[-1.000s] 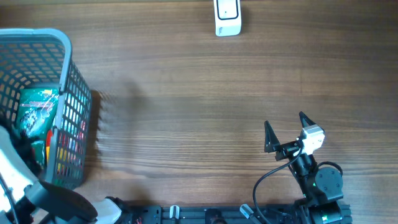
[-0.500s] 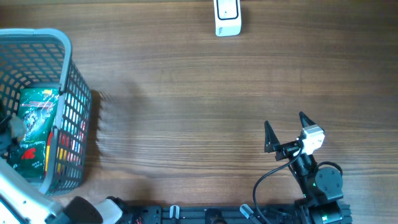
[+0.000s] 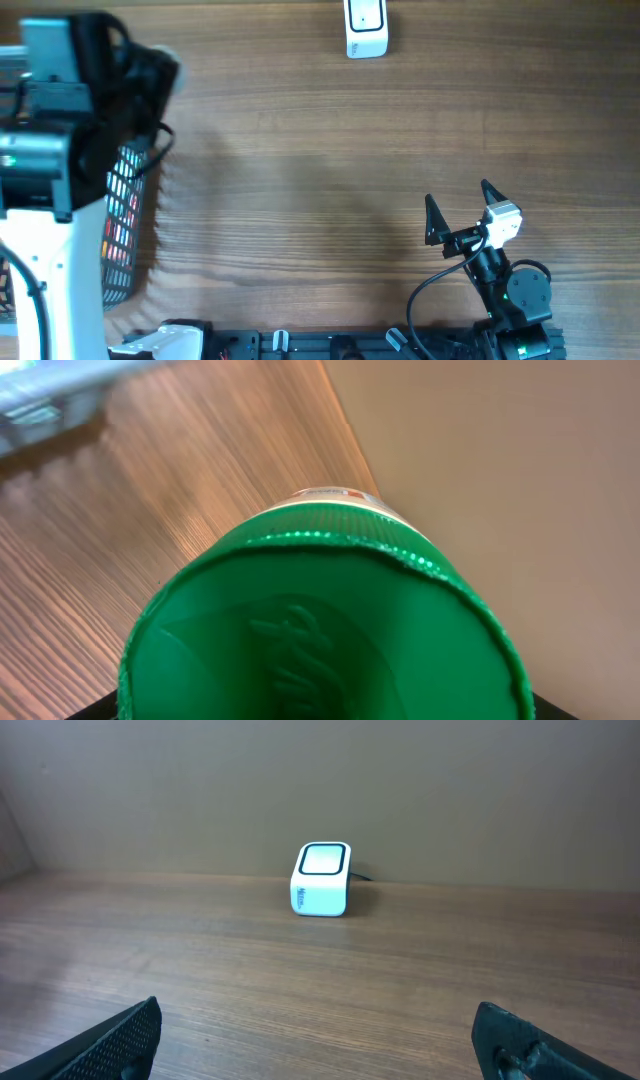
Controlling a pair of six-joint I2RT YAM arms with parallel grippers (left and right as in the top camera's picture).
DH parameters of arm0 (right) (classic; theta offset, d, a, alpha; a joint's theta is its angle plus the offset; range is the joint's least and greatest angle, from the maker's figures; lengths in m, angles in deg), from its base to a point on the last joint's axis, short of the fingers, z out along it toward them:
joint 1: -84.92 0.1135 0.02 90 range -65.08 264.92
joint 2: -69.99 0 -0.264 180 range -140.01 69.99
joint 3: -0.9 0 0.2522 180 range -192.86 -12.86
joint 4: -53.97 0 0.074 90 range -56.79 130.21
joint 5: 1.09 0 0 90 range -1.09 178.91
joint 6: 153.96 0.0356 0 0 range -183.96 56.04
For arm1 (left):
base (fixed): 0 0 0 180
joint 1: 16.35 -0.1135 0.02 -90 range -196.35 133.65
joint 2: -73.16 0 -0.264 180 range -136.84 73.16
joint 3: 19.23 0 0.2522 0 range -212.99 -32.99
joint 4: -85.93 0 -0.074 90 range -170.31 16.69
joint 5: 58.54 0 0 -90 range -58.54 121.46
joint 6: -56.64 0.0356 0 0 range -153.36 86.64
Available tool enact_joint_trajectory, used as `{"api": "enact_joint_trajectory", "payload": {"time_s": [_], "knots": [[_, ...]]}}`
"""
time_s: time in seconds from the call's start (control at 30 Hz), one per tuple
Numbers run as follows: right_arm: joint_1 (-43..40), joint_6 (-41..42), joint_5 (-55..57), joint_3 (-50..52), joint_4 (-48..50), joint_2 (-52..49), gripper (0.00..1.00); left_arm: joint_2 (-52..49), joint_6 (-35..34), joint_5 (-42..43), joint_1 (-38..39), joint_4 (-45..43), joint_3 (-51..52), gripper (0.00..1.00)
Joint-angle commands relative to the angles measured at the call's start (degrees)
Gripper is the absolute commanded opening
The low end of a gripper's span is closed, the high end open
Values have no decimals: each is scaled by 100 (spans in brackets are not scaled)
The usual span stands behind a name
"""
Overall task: Scan the item barcode
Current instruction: 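Lift the jar out with the left gripper and place it mid-table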
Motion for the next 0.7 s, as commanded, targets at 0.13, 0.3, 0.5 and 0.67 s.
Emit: {"api": "enact_joint_trajectory", "payload": {"time_s": [0.13, 0.3, 0.5, 0.67], "knots": [[22, -61, -4, 7, 13, 24, 100, -907, 269, -964, 1749, 76, -125, 56], [22, -63, -4, 7, 13, 24, 100, -2124, 542, -1108, 2234, 883, -120, 56], [22, -63, -4, 7, 13, 24, 100, -3316, 376, -1088, 2468, 1128, -87, 55], [22, -63, -4, 7, 13, 24, 100, -3882, 343, -1084, 2734, 398, 81, 56]]}}
